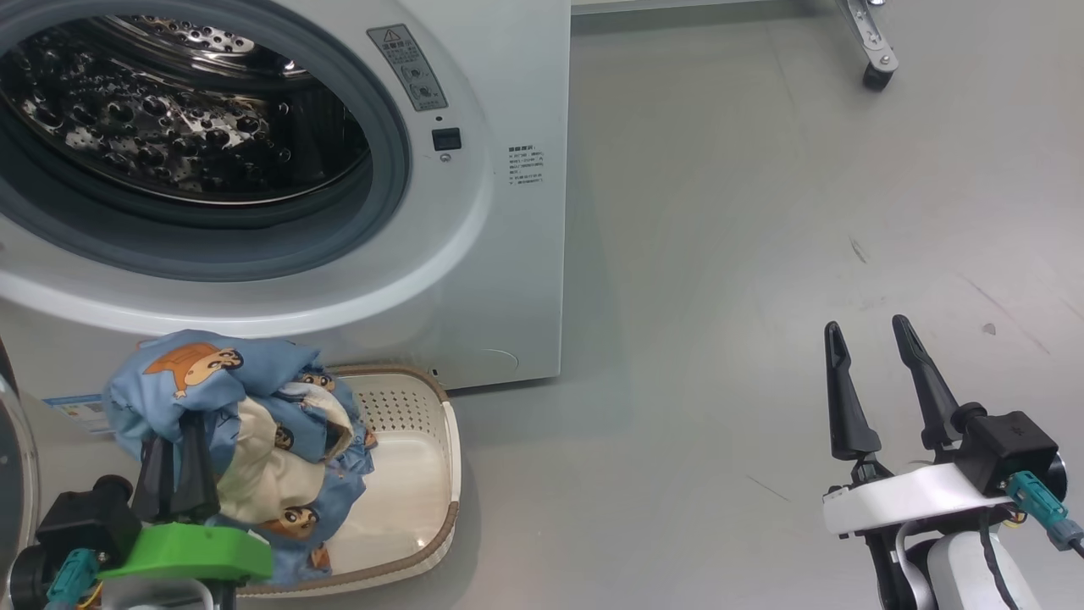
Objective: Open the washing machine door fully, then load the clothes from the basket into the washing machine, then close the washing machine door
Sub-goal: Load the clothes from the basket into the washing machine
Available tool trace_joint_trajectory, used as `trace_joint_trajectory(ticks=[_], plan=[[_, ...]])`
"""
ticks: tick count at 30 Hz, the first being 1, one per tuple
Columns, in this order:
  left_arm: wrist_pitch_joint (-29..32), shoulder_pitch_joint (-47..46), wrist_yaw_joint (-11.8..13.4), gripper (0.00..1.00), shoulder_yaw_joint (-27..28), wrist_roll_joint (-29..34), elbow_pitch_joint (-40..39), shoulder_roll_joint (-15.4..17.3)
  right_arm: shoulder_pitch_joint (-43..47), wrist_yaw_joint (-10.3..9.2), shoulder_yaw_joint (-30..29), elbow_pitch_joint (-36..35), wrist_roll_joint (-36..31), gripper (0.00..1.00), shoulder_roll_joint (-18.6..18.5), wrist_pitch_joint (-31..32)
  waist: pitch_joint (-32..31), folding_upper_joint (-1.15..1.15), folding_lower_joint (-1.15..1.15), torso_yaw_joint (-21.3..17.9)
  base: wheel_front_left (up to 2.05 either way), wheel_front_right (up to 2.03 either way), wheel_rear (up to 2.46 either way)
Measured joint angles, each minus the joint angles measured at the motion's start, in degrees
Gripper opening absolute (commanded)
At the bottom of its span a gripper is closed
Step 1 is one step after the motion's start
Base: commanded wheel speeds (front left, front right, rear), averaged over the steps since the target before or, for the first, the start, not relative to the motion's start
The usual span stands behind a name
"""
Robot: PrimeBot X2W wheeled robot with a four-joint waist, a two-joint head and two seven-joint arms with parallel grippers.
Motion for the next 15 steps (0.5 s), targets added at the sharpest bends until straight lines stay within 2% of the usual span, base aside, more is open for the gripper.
trace_joint_trajectory(ticks=[9,15], plan=[[0.0,-0.79,0.48,0.0,-0.22,-1.18,-1.42,0.01,0.08,0.0,0.42,-1.11,0.0,1.0,0.01,0.0,2.35,0.0,0.0,0.15,0.0,0.0,0.0],[0.0,-5.09,0.94,0.0,0.71,-1.66,-2.71,0.01,-0.03,0.0,1.69,-1.94,0.0,1.0,0.02,0.0,5.11,0.0,0.0,0.17,0.0,0.0,0.0]])
